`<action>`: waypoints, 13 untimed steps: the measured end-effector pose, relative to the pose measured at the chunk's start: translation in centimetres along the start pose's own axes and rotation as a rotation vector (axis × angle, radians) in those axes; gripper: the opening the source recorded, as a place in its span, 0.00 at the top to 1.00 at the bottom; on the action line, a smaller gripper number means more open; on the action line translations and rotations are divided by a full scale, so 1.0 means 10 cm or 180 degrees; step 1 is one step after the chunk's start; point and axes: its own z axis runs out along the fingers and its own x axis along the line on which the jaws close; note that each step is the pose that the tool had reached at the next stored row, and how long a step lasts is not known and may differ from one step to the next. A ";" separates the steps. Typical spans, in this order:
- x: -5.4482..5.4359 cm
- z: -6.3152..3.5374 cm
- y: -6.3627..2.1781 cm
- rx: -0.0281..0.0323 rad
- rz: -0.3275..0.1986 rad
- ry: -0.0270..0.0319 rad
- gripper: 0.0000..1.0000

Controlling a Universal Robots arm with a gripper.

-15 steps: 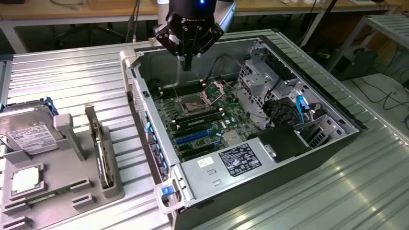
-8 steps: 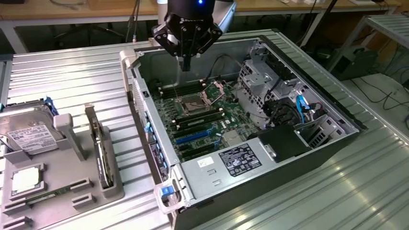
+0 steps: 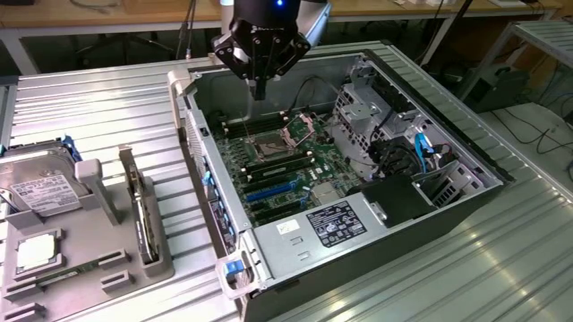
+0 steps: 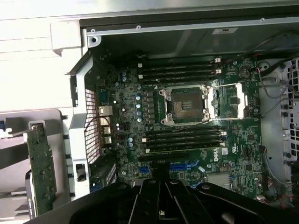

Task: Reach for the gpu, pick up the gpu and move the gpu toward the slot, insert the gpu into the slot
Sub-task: 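Reach for the gpu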

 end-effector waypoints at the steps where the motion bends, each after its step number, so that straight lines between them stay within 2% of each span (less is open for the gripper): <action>1: 0.00 0.000 0.000 0.0000 0.0000 0.0002 0.90; 4: 0.01 0.001 -0.004 0.0001 0.0000 0.0012 0.90; 13: 0.03 0.002 -0.018 0.0002 0.0001 0.0024 0.90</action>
